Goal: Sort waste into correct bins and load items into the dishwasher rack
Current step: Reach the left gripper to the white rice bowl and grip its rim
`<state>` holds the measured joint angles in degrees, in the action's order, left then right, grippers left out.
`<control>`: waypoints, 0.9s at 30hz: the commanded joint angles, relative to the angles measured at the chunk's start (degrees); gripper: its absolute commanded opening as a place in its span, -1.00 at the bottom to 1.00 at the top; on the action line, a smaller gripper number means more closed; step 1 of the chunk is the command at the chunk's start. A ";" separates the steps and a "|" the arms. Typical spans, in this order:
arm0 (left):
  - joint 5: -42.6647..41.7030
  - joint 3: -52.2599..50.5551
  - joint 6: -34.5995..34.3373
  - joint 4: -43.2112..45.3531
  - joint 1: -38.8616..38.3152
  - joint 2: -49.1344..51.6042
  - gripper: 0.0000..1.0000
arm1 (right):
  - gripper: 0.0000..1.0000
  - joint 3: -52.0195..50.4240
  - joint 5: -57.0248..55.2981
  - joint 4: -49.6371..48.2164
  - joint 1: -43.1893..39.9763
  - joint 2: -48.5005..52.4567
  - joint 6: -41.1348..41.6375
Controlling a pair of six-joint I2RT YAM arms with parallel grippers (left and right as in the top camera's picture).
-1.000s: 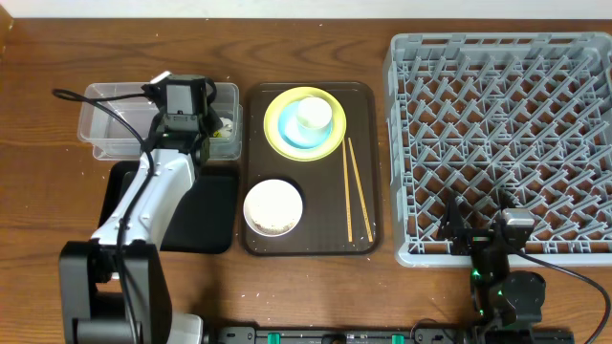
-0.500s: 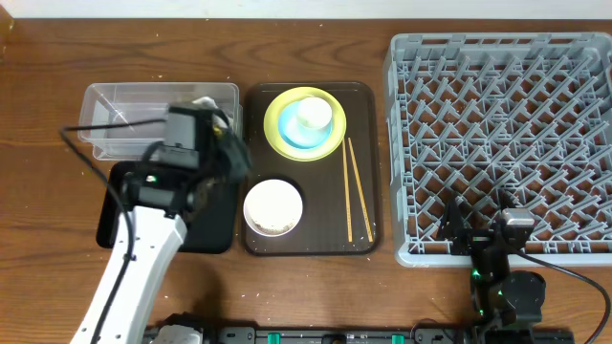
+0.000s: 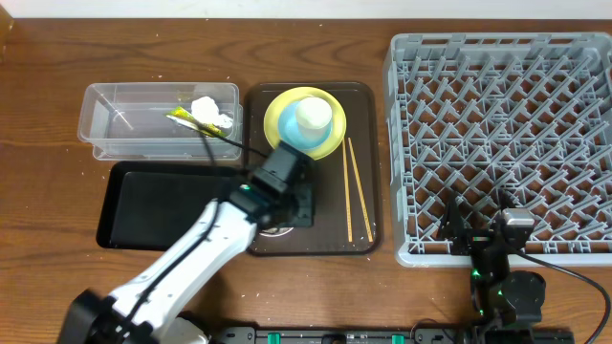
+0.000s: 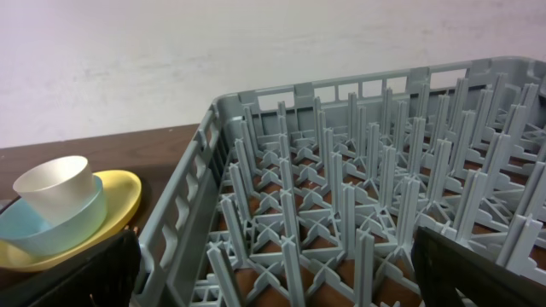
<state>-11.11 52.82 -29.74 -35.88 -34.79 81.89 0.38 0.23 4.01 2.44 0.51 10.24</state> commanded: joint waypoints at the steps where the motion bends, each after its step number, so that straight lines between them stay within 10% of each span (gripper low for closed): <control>1: 6.64 -0.20 0.55 1.90 -2.67 3.41 -0.32 | 0.99 -0.07 -0.37 0.20 0.26 -0.11 0.42; 27: 13.33 -1.38 0.52 6.19 -4.68 9.90 -0.56 | 0.98 -0.07 -0.37 0.20 0.26 -0.11 0.42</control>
<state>0.86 52.71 -29.74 -30.15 -39.24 91.55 0.38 0.21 4.01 2.44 0.51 10.26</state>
